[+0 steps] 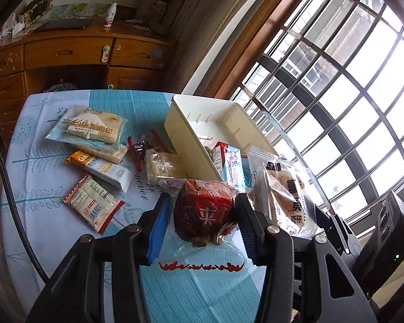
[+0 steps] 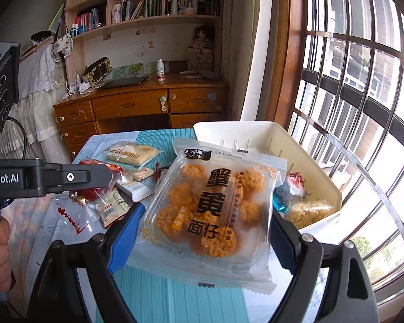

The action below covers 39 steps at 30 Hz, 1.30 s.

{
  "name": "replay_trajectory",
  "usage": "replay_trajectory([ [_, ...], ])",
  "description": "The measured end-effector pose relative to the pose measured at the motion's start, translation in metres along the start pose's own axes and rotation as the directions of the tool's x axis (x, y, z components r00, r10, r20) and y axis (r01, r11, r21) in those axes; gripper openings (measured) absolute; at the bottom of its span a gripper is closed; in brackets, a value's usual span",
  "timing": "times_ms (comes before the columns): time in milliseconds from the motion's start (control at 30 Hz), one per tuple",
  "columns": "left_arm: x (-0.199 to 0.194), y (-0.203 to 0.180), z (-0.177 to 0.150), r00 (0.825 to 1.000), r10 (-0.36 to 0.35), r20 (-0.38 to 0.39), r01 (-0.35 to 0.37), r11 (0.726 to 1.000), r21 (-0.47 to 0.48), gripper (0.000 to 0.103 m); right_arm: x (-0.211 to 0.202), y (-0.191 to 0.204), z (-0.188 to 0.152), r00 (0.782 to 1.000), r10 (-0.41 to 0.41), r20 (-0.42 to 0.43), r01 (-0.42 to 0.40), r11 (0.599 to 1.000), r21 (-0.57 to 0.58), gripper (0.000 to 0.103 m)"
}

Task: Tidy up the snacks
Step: 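Lift the cracker bag and red packet and carry both over the tray, then open both grippers to drop the cracker bag and red packet into the tray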

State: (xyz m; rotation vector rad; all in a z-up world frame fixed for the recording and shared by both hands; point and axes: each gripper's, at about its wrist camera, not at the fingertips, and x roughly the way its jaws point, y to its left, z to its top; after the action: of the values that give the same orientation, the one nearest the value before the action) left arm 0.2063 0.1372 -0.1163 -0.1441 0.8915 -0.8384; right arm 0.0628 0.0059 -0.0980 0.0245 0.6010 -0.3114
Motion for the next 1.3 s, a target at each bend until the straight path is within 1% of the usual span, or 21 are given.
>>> replay_trajectory([
  [100, 0.010, -0.016, 0.003, 1.000, 0.006, 0.010, -0.006, 1.000, -0.008, 0.047, 0.001, -0.015, 0.003, 1.000, 0.006, 0.009, -0.006, 1.000, -0.016, 0.087],
  [300, 0.037, -0.051, 0.011, 0.999, 0.015, 0.034, -0.014, 1.000, -0.027, 0.048, 0.009, -0.052, 0.010, 0.999, 0.050, 0.007, -0.050, 0.998, -0.040, 0.087],
  [467, 0.065, -0.075, 0.015, 0.999, 0.018, 0.033, -0.016, 0.998, -0.057, 0.048, 0.021, -0.085, 0.016, 0.997, 0.083, -0.006, -0.084, 0.994, -0.070, 0.087],
  [633, 0.090, -0.092, 0.021, 0.999, 0.033, 0.032, -0.031, 0.996, -0.079, 0.049, 0.033, -0.112, 0.021, 0.995, 0.098, -0.018, -0.099, 0.989, -0.107, 0.088],
  [833, 0.112, -0.101, 0.024, 0.997, 0.068, 0.032, -0.064, 0.992, -0.108, 0.050, 0.050, -0.136, 0.027, 0.994, 0.108, -0.032, -0.111, 0.984, -0.141, 0.088],
  [1067, 0.130, -0.100, 0.021, 0.995, 0.095, 0.041, -0.088, 0.985, -0.147, 0.051, 0.073, -0.148, 0.028, 0.989, 0.133, -0.060, -0.141, 0.976, -0.165, 0.089],
  [1133, 0.134, -0.099, 0.021, 0.994, 0.096, 0.044, -0.088, 0.983, -0.158, 0.056, 0.082, -0.150, 0.026, 0.990, 0.120, -0.078, -0.131, 0.977, -0.166, 0.090],
  [1167, 0.135, -0.098, 0.021, 0.994, 0.102, 0.041, -0.095, 0.983, -0.159, 0.061, 0.086, -0.150, 0.024, 0.990, 0.108, -0.087, -0.122, 0.979, -0.165, 0.090],
  [1200, 0.136, -0.098, 0.021, 0.993, 0.111, 0.036, -0.104, 0.982, -0.158, 0.063, 0.090, -0.151, 0.023, 0.990, 0.102, -0.098, -0.117, 0.980, -0.164, 0.090],
  [1300, 0.136, -0.096, 0.022, 0.991, 0.133, 0.034, -0.126, 0.979, -0.161, 0.065, 0.102, -0.156, 0.019, 0.984, 0.109, -0.142, -0.128, 0.983, -0.133, 0.090],
])
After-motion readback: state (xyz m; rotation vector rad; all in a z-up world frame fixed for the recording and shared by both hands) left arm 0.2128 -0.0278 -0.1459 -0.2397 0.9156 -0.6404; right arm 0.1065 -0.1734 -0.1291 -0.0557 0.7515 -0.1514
